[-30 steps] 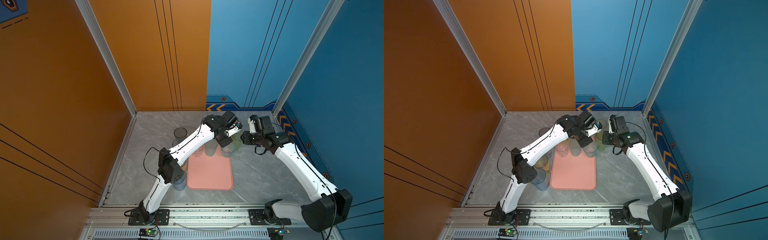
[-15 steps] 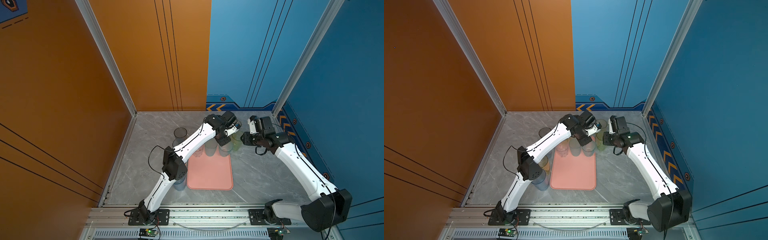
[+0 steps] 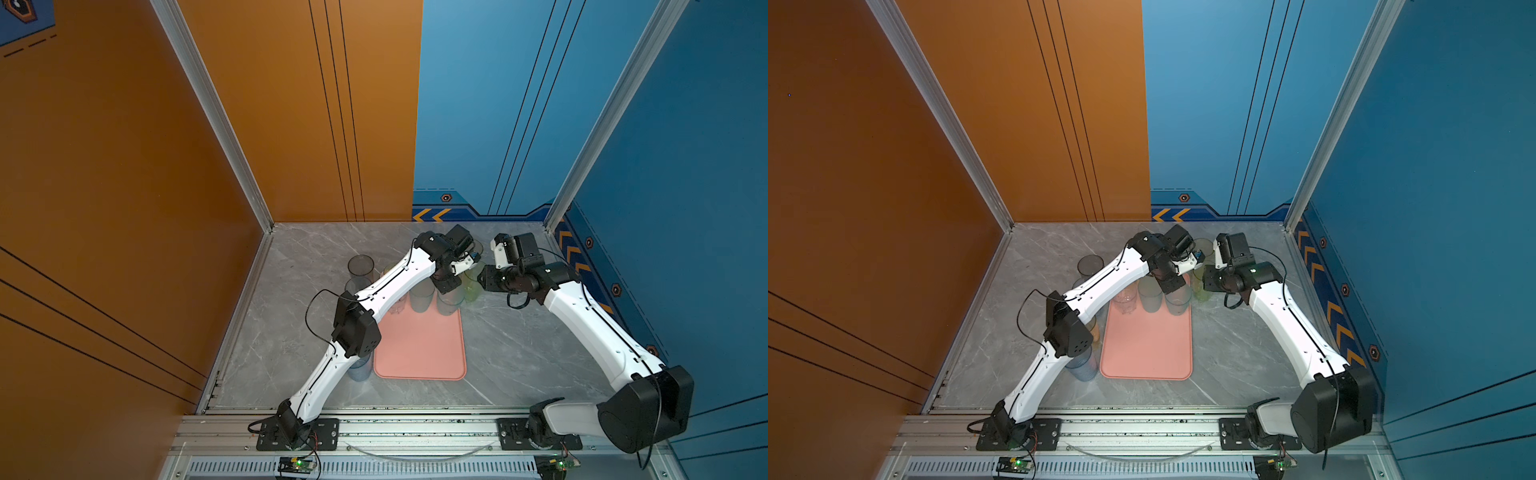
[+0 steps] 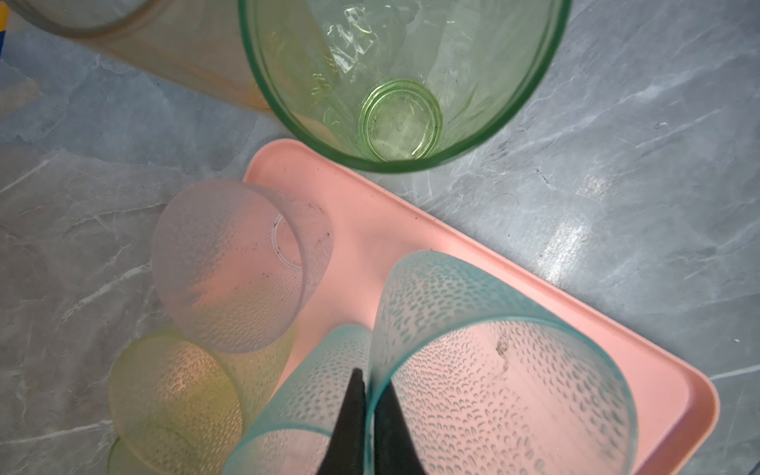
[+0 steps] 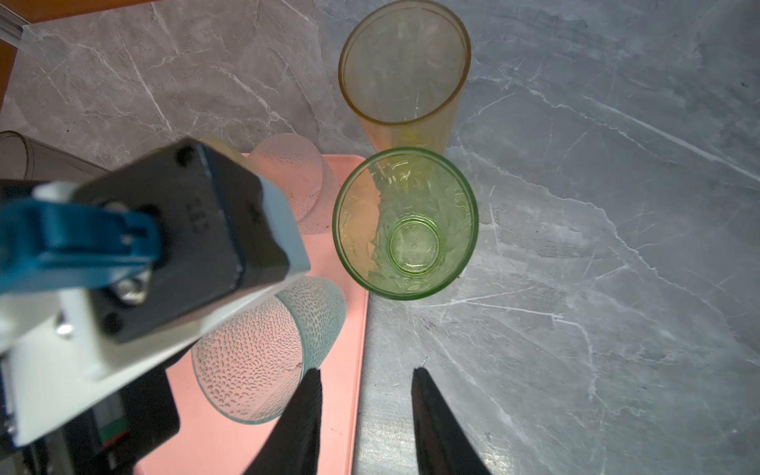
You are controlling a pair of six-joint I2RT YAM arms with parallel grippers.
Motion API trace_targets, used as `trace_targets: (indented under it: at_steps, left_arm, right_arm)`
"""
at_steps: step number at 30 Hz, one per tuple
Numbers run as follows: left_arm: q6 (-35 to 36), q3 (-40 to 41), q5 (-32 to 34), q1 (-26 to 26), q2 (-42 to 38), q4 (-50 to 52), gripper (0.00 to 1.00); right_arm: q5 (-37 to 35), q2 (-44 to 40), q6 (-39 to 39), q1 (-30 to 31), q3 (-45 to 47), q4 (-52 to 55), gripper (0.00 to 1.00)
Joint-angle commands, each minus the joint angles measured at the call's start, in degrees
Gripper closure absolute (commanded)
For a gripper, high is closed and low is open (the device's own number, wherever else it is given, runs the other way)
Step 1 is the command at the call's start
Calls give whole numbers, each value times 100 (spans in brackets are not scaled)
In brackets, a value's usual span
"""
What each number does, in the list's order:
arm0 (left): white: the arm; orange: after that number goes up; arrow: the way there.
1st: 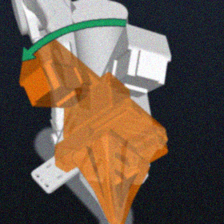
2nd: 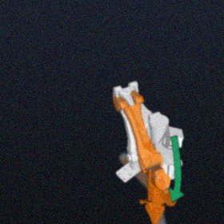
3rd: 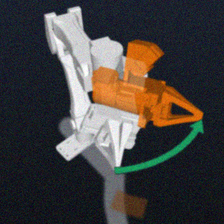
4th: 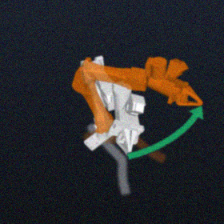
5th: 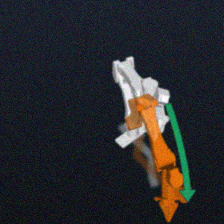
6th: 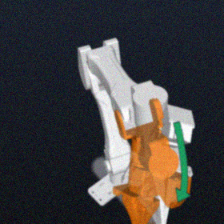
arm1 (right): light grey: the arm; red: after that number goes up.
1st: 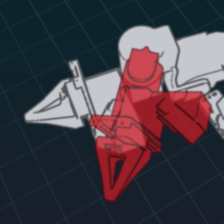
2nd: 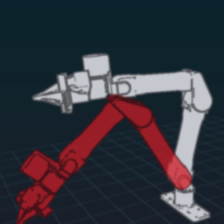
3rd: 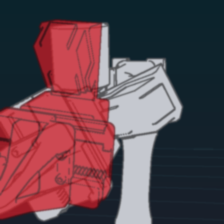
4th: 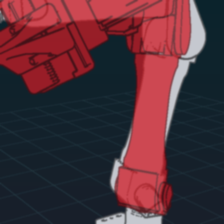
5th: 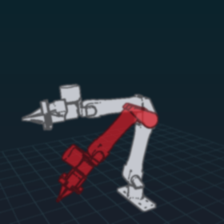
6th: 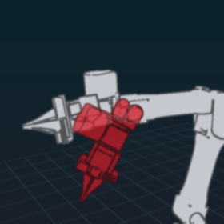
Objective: Place the glasses into the tray
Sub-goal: Place the glass on the tray.
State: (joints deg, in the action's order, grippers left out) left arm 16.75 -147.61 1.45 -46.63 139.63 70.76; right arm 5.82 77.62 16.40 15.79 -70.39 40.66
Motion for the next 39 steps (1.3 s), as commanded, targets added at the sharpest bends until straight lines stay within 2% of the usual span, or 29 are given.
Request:
trace_targets:
  at_steps: [1,18,29,34,39]
  left_arm:
    - [56,-201,-22,106,116,96,93]
    - [100,-365,-163,216,457,96,92]
    - [91,-373,-110,216,479,96,85]
    - [56,-391,-101,212,468,88,78]
    - [22,-436,-100,216,439,87,77]
  right_arm:
    - [84,82,-85,-41,46,-120,64]
    - [177,226,-87,-59,83,-205,64]
    - [244,272,-93,-67,61,-226,64]
    - [253,262,-85,-62,64,-217,64]
    - [266,210,-70,-67,75,-217,63]
